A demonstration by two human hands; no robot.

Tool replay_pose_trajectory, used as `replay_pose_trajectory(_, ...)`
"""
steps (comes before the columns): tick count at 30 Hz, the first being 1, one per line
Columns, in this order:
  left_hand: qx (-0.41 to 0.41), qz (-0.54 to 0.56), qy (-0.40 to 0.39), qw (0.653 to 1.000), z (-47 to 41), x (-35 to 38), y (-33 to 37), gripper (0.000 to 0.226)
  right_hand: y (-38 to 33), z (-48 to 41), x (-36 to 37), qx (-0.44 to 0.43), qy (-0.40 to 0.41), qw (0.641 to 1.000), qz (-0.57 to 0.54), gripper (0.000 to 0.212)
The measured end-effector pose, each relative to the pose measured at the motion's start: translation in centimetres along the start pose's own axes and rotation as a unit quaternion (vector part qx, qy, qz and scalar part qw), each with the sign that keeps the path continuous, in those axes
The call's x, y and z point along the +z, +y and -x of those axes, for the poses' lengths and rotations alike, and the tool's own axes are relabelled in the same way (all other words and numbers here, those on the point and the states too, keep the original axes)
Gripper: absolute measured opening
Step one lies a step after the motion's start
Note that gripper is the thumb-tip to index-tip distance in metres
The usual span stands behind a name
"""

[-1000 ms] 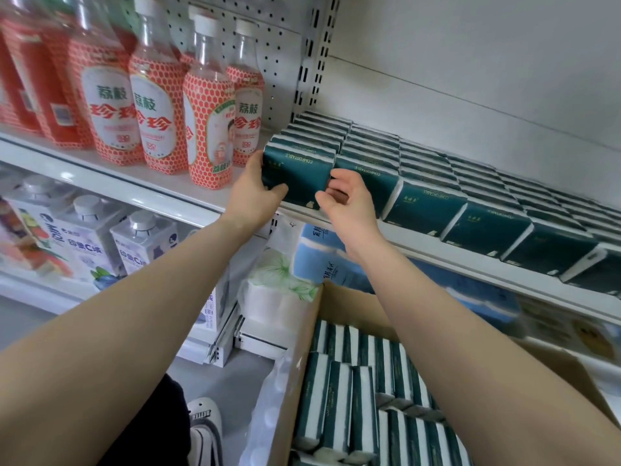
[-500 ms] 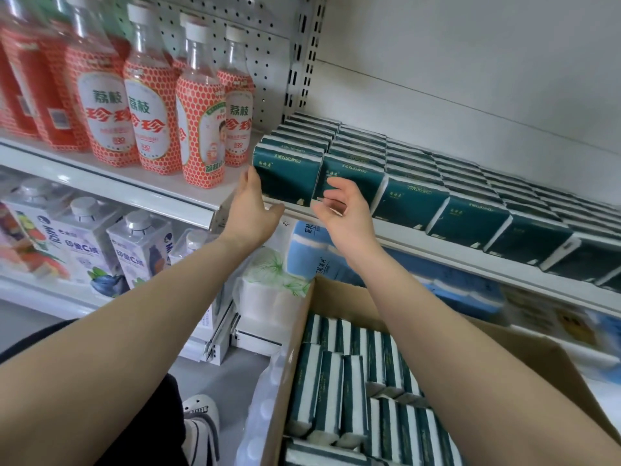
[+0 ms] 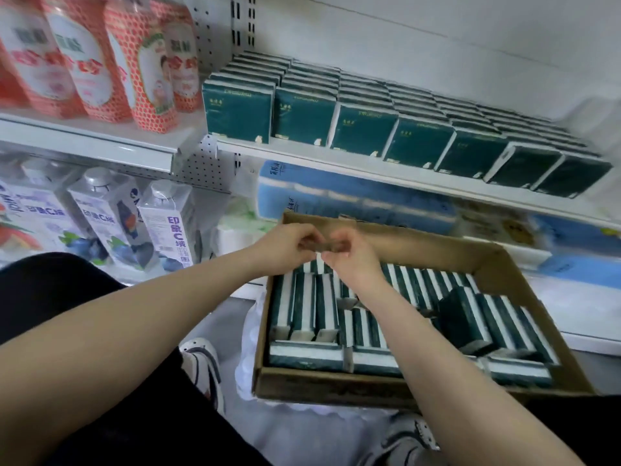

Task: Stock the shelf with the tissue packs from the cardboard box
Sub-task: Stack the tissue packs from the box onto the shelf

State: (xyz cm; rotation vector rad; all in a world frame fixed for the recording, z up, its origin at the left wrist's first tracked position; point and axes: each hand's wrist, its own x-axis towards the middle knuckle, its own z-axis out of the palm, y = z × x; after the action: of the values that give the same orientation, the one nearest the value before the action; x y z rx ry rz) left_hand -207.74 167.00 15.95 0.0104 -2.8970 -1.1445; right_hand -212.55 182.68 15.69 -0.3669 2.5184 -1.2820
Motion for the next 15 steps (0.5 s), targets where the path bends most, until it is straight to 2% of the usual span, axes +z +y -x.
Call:
replay_pose_trajectory(5,0.020,-0.121,-0.118,0.985,0.1,2.5,-0.2,0.039,2.9,2.9,-0.2,0.108,-0.073,0.991,0.039,0.056)
replay_pose_trajectory(10,-0.006,-0.173,-0.179,0.969,-0.3,3.7,-0.3,0.041,4.3,3.6,-0.2,0.172,-0.155,0.969,0.082,0.081)
replay_pose_trajectory(12,-0.003,-0.179,-0.185,0.966,-0.4,3.8,-0.2,0.041,4.6,3.7,-0.3,0.179,-0.174,0.963,0.097,0.081)
replay_pose_trajectory(15,-0.002,-0.171,-0.187,0.967,-0.5,3.8,-0.2,0.040,4.6,3.8,-0.6,0.188,-0.165,0.965,0.077,0.068)
